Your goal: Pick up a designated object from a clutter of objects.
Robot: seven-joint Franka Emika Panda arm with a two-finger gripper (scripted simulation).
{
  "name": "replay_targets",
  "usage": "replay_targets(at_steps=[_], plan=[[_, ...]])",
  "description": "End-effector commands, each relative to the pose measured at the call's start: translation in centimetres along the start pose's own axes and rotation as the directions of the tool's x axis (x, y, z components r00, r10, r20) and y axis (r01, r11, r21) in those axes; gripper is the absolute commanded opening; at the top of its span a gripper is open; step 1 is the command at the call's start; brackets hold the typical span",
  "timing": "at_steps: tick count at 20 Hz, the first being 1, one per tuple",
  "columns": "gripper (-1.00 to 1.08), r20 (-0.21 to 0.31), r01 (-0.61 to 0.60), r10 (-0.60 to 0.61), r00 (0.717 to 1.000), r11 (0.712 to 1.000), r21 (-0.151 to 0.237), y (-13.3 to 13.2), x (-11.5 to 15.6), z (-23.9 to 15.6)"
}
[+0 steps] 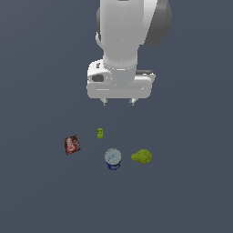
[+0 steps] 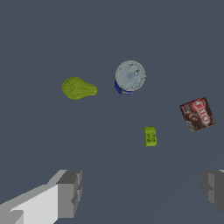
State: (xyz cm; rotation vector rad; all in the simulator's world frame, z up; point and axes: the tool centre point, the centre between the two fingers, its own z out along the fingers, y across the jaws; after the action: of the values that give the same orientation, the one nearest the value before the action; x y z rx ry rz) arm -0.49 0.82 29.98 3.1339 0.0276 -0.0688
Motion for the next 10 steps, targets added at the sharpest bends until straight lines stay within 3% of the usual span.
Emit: replay_targets(at_steps=[1,10], plan=[[1.0,0.0,0.0,0.0,1.0,1.0,0.0,0.0,0.0,0.0],[1.0,0.0,0.041,-0.041,0.999,0.999,-0.019,0.33,0.28,-0.45]])
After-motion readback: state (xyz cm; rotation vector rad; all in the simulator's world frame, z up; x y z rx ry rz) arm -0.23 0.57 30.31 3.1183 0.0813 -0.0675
